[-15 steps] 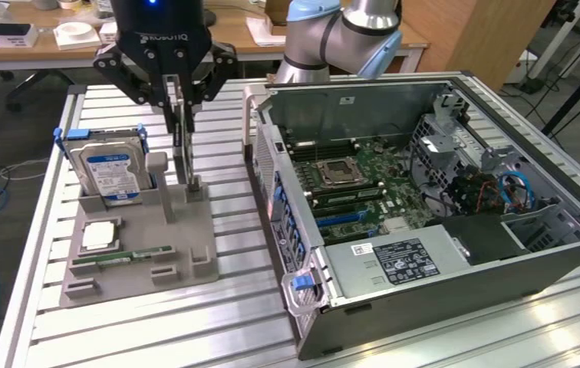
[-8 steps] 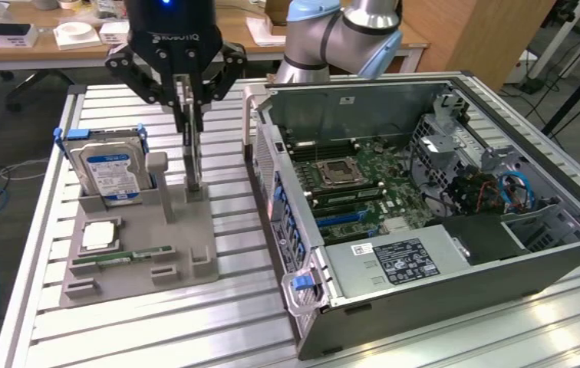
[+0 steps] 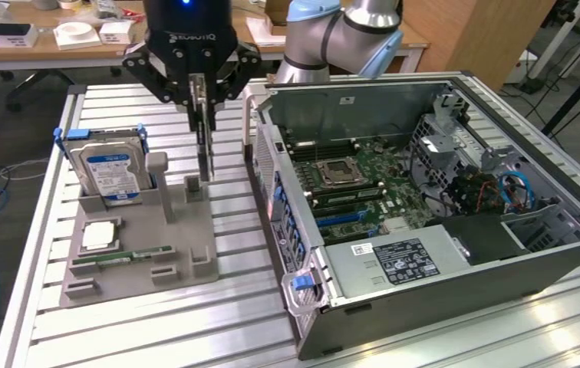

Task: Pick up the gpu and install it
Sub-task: 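Pick up the gpu and move the gpu toward the slot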

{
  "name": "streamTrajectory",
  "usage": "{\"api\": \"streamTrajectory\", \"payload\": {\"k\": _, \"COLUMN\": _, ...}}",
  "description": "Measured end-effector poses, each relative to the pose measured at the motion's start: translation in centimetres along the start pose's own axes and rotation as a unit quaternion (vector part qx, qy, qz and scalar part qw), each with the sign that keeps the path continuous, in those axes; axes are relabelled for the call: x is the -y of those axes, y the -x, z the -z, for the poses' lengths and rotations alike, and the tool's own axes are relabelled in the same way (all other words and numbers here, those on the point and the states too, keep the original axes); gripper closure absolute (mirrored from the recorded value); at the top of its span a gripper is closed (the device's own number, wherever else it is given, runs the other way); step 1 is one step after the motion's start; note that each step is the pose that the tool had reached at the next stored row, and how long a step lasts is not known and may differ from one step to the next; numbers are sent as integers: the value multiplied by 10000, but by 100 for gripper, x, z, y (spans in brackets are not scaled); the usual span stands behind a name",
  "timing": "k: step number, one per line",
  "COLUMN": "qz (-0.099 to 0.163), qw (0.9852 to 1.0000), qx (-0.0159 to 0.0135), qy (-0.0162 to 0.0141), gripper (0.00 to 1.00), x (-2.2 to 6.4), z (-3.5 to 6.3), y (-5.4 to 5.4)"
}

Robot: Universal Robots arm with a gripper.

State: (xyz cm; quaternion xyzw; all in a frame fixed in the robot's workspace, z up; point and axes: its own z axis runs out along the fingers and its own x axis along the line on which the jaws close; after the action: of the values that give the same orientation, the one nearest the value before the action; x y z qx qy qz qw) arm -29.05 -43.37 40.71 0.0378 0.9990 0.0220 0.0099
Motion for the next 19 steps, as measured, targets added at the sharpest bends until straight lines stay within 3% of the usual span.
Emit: {"api": "streamTrajectory", "payload": {"k": 19, "qz": 0, "qw": 10000, "qx": -5, "qy": 0, "gripper": 74, "x": -27, "z": -8, "y": 361}}
